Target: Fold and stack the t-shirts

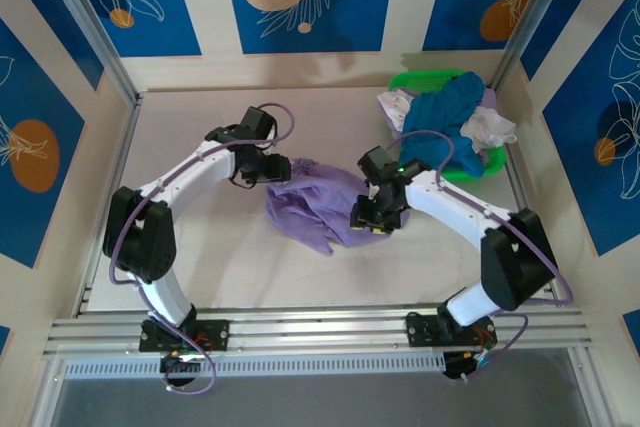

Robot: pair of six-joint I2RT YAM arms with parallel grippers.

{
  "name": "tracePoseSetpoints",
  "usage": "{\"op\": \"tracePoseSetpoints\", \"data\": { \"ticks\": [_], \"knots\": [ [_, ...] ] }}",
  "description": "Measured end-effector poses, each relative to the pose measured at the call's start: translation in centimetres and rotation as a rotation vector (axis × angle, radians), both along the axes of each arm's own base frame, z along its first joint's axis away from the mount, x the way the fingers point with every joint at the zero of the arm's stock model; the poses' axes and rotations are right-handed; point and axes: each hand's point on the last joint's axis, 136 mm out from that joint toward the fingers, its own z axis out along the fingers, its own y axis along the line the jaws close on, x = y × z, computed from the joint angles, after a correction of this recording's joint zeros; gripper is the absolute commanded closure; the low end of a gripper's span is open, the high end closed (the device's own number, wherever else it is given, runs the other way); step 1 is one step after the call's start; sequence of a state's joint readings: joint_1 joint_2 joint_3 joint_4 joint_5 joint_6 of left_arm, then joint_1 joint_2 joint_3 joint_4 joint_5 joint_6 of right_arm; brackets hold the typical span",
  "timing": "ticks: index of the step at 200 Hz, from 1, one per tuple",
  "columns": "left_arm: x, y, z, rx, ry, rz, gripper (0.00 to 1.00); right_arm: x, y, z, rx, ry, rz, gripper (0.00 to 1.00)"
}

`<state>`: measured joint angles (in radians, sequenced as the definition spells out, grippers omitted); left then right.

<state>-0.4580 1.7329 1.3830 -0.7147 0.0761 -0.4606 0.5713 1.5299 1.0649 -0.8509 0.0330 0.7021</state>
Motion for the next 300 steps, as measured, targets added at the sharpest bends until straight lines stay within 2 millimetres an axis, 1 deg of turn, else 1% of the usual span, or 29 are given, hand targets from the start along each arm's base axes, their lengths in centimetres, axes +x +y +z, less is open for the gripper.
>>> {"op": "tracePoseSetpoints", "data": {
  "ticks": [23,38,55,60,66,82,93,102,114,127,140,153,160,167,180,185,195,203,215,235,247,263,289,300],
  "knots": [
    [-0.8,0.7,-2.0,0.021,0.048,0.008,0.42,0.1,0.8,-1.8,-0.025,0.052,0.013,0.53],
    [-1.0,0.6,-3.4,0.026,0.078,0.004,0.44,0.2,1.1,-2.9,-0.038,0.075,0.016,0.53],
    [-1.2,0.4,-5.0,0.019,0.109,0.007,0.53,0.1,1.1,-4.1,-0.055,0.105,0.019,0.54],
    [-1.3,0.4,-5.3,0.018,0.115,0.004,0.57,0.0,1.1,-4.4,-0.061,0.112,0.020,0.54],
    [-1.5,0.3,-5.8,0.016,0.124,0.002,0.64,0.0,1.1,-4.8,-0.067,0.121,0.020,0.56],
    [-1.5,-0.1,-6.5,-0.007,0.143,0.014,0.77,0.1,1.3,-5.4,-0.077,0.135,0.025,0.64],
    [-1.4,-0.3,-6.7,-0.019,0.142,0.009,0.87,0.4,1.5,-5.5,-0.078,0.133,0.025,0.78],
    [-1.3,-0.5,-6.5,-0.031,0.139,0.014,0.93,0.7,1.7,-5.5,-0.076,0.122,0.037,0.89],
    [-1.2,-0.6,-6.3,-0.036,0.130,0.014,0.99,1.0,2.0,-5.3,-0.071,0.111,0.037,1.00],
    [-1.2,-0.5,-5.9,-0.037,0.122,0.010,1.00,1.3,2.1,-5.1,-0.072,0.096,0.040,1.00],
    [-1.2,-0.4,-5.0,-0.038,0.103,0.008,1.00,1.5,2.0,-4.5,-0.073,0.072,0.039,1.00],
    [-1.3,0.0,-3.2,-0.042,0.071,0.010,1.00,1.7,2.0,-3.1,-0.062,0.033,0.037,1.00],
    [-1.4,0.2,-2.0,-0.047,0.050,0.011,1.00,1.8,2.0,-2.0,-0.048,0.002,0.037,1.00],
    [-1.4,0.4,-0.6,-0.055,0.023,0.012,1.00,1.9,2.1,-0.9,-0.029,-0.027,0.037,0.93],
    [-1.2,0.8,2.1,-0.073,-0.033,0.012,1.00,1.9,2.2,0.9,0.004,-0.073,0.035,0.75],
    [-1.3,0.9,3.0,-0.081,-0.053,0.013,1.00,2.0,2.2,1.3,0.013,-0.084,0.030,0.72],
    [-1.3,1.1,4.4,-0.093,-0.084,0.015,1.00,1.9,2.3,1.8,0.021,-0.099,0.034,0.68],
    [-1.5,1.2,5.1,-0.100,-0.099,0.016,1.00,1.7,2.4,1.5,0.018,-0.096,0.036,0.67],
    [-1.8,1.4,5.4,-0.101,-0.101,0.017,1.00,1.2,2.5,0.5,0.003,-0.075,0.049,0.65],
    [-2.3,1.7,4.5,-0.090,-0.078,0.019,1.00,0.2,2.6,-1.7,-0.039,-0.018,0.075,0.62],
    [-2.7,1.9,3.8,-0.079,-0.055,0.019,1.00,0.0,2.7,-2.8,-0.059,0.010,0.087,0.61],
    [-3.1,2.0,3.4,-0.070,-0.037,0.020,1.00,-0.2,2.8,-4.3,-0.085,0.043,0.105,0.59],
    [-3.1,2.2,3.2,-0.063,-0.031,0.018,1.00,0.2,3.3,-6.1,-0.113,0.074,0.129,0.58],
    [-3.0,2.3,3.0,-0.058,-0.026,0.022,1.00,0.3,3.4,-6.5,-0.122,0.086,0.135,0.59]
  ]
}}
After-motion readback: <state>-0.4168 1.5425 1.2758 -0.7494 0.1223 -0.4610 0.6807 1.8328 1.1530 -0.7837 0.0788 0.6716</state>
